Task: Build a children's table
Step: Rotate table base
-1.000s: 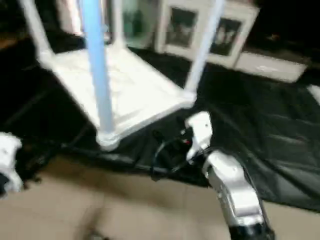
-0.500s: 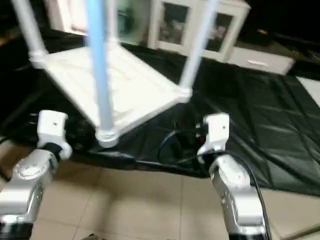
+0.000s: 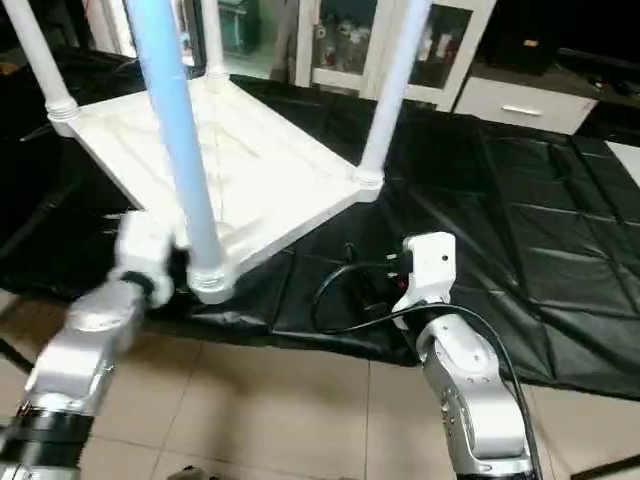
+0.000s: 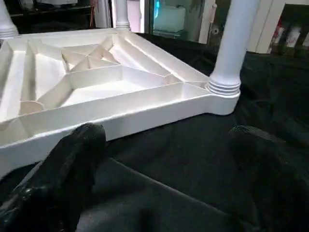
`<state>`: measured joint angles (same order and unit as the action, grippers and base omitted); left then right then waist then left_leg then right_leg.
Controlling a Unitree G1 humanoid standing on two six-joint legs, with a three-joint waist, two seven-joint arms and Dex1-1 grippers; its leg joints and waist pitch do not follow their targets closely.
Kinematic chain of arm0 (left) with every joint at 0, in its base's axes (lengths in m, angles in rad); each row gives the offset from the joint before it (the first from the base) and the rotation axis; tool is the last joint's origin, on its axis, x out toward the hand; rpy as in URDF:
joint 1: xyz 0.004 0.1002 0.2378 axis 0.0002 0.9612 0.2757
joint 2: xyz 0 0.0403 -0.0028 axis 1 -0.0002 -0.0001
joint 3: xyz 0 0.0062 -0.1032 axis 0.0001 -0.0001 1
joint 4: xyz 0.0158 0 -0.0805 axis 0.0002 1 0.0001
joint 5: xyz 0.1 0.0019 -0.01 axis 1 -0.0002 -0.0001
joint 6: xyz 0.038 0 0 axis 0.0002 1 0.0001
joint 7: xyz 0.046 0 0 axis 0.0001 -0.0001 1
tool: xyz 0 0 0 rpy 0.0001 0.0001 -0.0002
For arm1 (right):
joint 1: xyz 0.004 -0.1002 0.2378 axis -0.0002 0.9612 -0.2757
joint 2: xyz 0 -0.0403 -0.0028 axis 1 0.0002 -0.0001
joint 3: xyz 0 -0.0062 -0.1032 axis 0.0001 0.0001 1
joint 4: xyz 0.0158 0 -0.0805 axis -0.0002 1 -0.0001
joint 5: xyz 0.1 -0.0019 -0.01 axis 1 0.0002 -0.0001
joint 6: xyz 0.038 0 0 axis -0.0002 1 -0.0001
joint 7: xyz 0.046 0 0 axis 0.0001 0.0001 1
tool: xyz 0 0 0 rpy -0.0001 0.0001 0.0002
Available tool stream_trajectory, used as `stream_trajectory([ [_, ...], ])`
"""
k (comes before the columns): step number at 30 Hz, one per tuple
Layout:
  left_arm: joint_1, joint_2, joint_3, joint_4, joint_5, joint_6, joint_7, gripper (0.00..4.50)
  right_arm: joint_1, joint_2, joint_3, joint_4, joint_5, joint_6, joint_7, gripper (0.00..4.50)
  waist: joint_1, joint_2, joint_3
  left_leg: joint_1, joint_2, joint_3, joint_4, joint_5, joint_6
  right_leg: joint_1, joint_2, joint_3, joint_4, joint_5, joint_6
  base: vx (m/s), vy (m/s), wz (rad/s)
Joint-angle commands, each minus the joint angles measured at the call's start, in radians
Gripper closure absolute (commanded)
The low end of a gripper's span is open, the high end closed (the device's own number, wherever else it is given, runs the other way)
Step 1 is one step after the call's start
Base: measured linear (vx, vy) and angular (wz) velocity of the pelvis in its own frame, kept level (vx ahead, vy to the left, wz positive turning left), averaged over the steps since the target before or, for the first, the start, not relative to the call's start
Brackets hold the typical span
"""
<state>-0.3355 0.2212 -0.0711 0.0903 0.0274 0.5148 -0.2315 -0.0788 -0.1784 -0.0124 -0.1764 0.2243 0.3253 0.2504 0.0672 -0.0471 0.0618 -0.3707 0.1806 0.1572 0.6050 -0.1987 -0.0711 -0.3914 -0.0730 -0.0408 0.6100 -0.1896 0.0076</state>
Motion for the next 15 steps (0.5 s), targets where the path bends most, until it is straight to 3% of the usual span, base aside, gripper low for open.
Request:
stream_trajectory([
  [1, -0.009, -0.026, -0.069, 0.034, 0.000, 0.032, -0.045, 2.67, -0.002, -0.012, -0.026, -0.014, -0.007, 0.018, -0.015, 0.00, -0.002, 0.017, -0.058, 0.017, 0.038, -0.006, -0.087, -0.190, -0.014, 0.036, -0.053, 0.039, -0.061, -0.073, -0.178, 0.000, 0.000, 0.00],
  [2, -0.019, -0.033, -0.080, 0.048, 0.002, 0.031, -0.052, 2.67, -0.004, -0.012, -0.028, -0.014, -0.008, 0.019, -0.018, 0.00, -0.001, 0.016, -0.058, 0.017, 0.038, -0.006, -0.087, -0.199, -0.014, 0.035, -0.054, 0.040, -0.062, -0.089, -0.175, 0.000, 0.000, 0.00],
  [3, -0.094, -0.078, -0.115, 0.152, 0.032, -0.026, -0.062, 2.67, -0.012, -0.015, -0.034, -0.008, -0.013, 0.023, -0.028, 0.00, -0.002, 0.017, -0.054, 0.017, 0.037, -0.004, -0.091, -0.229, -0.015, 0.031, -0.053, 0.041, -0.074, -0.156, -0.157, 0.000, 0.000, 0.00],
  [4, -0.122, -0.094, -0.123, 0.188, 0.037, -0.049, -0.065, 2.67, -0.015, -0.017, -0.035, -0.005, -0.015, 0.023, -0.030, 0.00, 0.004, 0.016, -0.055, 0.027, 0.035, -0.002, -0.089, -0.263, -0.019, 0.025, -0.054, 0.042, -0.082, -0.211, -0.139, 0.000, 0.000, 0.00],
  [5, -0.122, -0.094, -0.123, 0.188, 0.037, -0.049, -0.065, 2.67, -0.015, -0.017, -0.035, -0.005, -0.015, 0.023, -0.030, 0.00, 0.005, 0.015, -0.055, 0.026, 0.036, -0.002, -0.090, -0.266, -0.022, 0.026, -0.055, 0.043, -0.082, -0.221, -0.134, 0.000, 0.000, 0.00],
  [6, -0.183, -0.132, -0.125, 0.264, 0.043, -0.106, -0.056, 2.67, -0.020, -0.017, -0.040, 0.001, -0.014, 0.021, -0.031, 0.00, 0.006, 0.012, -0.056, 0.017, 0.037, -0.004, -0.093, -0.254, -0.023, 0.032, -0.059, 0.043, -0.082, -0.225, -0.126, 0.000, 0.000, 0.00],
  [7, -0.200, -0.141, -0.124, 0.285, 0.042, -0.126, -0.054, 2.67, -0.021, -0.017, -0.040, 0.002, -0.013, 0.021, -0.032, 0.00, 0.009, 0.013, -0.057, 0.018, 0.038, -0.004, -0.093, -0.251, -0.023, 0.031, -0.060, 0.042, -0.082, -0.225, -0.122, 0.000, 0.000, 0.00],
  [9, -0.285, -0.186, -0.117, 0.393, 0.041, -0.223, -0.029, 2.67, -0.024, -0.017, -0.043, 0.004, -0.013, 0.020, -0.035, 0.00, 0.010, 0.012, -0.061, 0.013, 0.034, -0.004, -0.089, -0.225, -0.015, 0.033, -0.059, 0.042, -0.084, -0.189, -0.121, 0.000, 0.000, 0.00],
  [10, -0.310, -0.197, -0.118, 0.426, 0.045, -0.267, -0.022, 2.67, -0.024, -0.017, -0.043, 0.000, -0.013, 0.021, -0.036, 0.00, 0.013, 0.010, -0.066, 0.015, 0.036, -0.004, -0.086, -0.211, -0.014, 0.036, -0.061, 0.042, -0.079, -0.163, -0.125, 0.000, 0.000, 0.00],
  [11, -0.317, -0.200, -0.117, 0.434, 0.043, -0.277, -0.022, 2.67, -0.024, -0.017, -0.043, -0.001, -0.013, 0.021, -0.036, 0.00, 0.015, 0.009, -0.067, 0.010, 0.037, -0.006, -0.085, -0.173, -0.004, 0.042, -0.064, 0.041, -0.072, -0.108, -0.138, 0.000, 0.000, 0.00],
  [12, -0.352, -0.216, -0.112, 0.477, 0.037, -0.332, -0.017, 2.67, -0.023, -0.016, -0.045, -0.006, -0.014, 0.024, -0.039, 0.00, 0.015, 0.016, -0.068, 0.012, 0.037, -0.004, -0.083, -0.156, 0.004, 0.040, -0.061, 0.040, -0.071, -0.065, -0.152, 0.000, 0.000, 0.00],
  [14, -0.368, -0.219, -0.112, 0.492, 0.037, -0.357, -0.010, 2.67, -0.018, -0.016, -0.047, -0.017, -0.013, 0.025, -0.042, 0.00, 0.014, 0.013, -0.071, 0.008, 0.036, -0.004, -0.080, -0.131, 0.017, 0.047, -0.061, 0.039, -0.062, -0.009, -0.171, 0.000, 0.000, 0.00],
  [15, -0.371, -0.219, -0.111, 0.494, 0.036, -0.365, -0.011, 2.67, -0.015, -0.016, -0.049, -0.021, -0.013, 0.026, -0.043, 0.00, 0.013, 0.017, -0.071, 0.008, 0.036, -0.003, -0.078, -0.120, 0.029, 0.047, -0.062, 0.039, -0.061, 0.008, -0.182, 0.000, 0.000, 0.00],
])
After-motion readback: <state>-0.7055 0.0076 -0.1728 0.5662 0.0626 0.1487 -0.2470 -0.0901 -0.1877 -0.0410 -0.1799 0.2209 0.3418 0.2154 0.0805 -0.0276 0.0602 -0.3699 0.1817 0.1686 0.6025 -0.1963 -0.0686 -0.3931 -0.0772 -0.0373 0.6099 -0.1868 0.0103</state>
